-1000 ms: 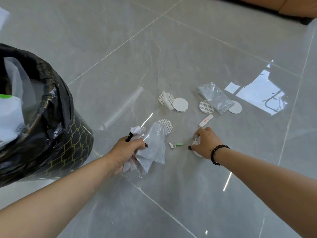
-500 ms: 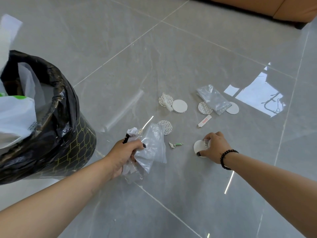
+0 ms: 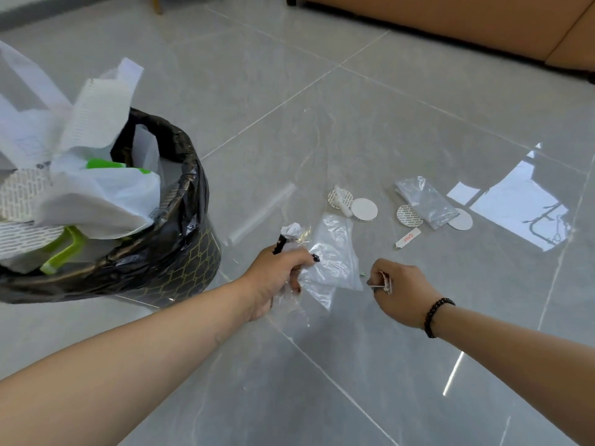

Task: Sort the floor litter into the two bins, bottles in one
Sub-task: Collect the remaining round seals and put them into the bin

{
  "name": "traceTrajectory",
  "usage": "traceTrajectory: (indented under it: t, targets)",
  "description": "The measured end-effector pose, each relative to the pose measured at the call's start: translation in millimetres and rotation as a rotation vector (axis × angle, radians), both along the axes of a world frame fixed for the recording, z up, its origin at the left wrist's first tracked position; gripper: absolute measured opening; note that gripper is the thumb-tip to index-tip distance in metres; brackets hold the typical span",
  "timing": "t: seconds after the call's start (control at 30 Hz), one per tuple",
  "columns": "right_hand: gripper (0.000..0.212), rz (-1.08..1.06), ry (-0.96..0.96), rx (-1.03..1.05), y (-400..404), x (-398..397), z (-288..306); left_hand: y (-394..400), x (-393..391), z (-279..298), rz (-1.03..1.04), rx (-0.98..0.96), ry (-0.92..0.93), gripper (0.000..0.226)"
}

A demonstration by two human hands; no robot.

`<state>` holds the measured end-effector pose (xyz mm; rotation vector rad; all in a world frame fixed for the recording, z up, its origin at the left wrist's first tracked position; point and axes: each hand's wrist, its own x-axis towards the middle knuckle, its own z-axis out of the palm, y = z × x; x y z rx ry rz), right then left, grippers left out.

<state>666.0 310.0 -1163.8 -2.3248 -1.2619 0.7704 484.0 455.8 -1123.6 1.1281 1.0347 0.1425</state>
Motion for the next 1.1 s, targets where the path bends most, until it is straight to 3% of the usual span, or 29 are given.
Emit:
traceTrajectory:
  t: [0.1, 0.2, 0.27, 0.33, 0.4, 0.47, 0.6, 0.67, 0.73, 0.8, 0.83, 0.97, 1.03, 1.1]
  targets:
    - [0.016, -0.152, 0.066, 0.159, 15, -8, 27, -3, -6, 17, 0.038, 0.023, -0.071, 0.024]
    - [0.017, -0.353, 0.217, 0.326, 35, -17, 64, 2, -18, 27, 0.094, 0.054, -0.095, 0.009]
    - [0.016, -0.457, 0.243, 0.411, 50, -21, 91, 5, -31, 28, 0.134, 0.045, -0.080, 0.019]
    - [0.020, -0.548, 0.295, 0.455, 67, -29, 118, 6, -44, 33, 0.171, 0.042, -0.059, 0.006]
    - [0.028, -0.594, 0.410, 0.499, 88, -44, 142, 8, -58, 34, 0.201, 0.050, -0.023, 0.007]
    - [0.030, -0.550, 0.479, 0.525, 114, -67, 163, 10, -69, 36, 0.209, 0.048, -0.019, 0.023]
    - [0.019, -0.340, 0.439, 0.482, 175, -117, 194, 8, -80, 43, 0.219, 0.035, -0.021, 0.012]
    - [0.009, -0.106, 0.353, 0.364, 202, -147, 211, 8, -83, 40, 0.197, 0.050, -0.013, 0.017]
    - [0.026, 0.042, 0.257, 0.221, 223, -173, 231, 9, -86, 37, 0.179, 0.050, -0.018, 0.022]
    - [0.038, 0.103, 0.203, 0.144, 236, -182, 240, 9, -90, 38, 0.165, 0.035, -0.023, 0.010]
    - [0.035, 0.116, 0.230, 0.052, 248, -182, 238, 12, -94, 39, 0.163, 0.027, -0.030, 0.003]
    - [0.019, 0.194, 0.196, -0.186, 255, -182, 241, 22, -104, 33, 0.156, 0.020, -0.044, 0.021]
    - [0.027, 0.219, 0.202, -0.117, 261, -182, 243, 25, -107, 31, 0.137, 0.023, -0.050, 0.036]
    - [0.021, 0.120, 0.285, 0.013, 271, -185, 243, 27, -110, 28, 0.133, 0.019, -0.057, 0.035]
